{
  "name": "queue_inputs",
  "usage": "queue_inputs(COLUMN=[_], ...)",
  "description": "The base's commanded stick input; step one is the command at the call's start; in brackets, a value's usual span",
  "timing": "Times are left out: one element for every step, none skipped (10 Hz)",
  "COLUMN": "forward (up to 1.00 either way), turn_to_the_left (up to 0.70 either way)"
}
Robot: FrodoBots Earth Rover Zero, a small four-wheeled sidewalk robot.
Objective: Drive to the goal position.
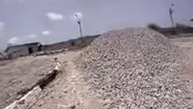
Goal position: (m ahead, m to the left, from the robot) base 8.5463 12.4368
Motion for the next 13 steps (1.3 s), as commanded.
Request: queue_inputs(forward=[0.34, 0.34, 0.34, 0.34, 0.34, 0.34, 0.34, 0.34, 0.34, 0.34, 0.34, 0.34, 0.34], turn_to_the_left=[0.86, 0.86, 0.86, 0.86, 0.86, 0.86, 0.86, 0.86, 0.86, 0.86, 0.86, 0.86, 0.86])
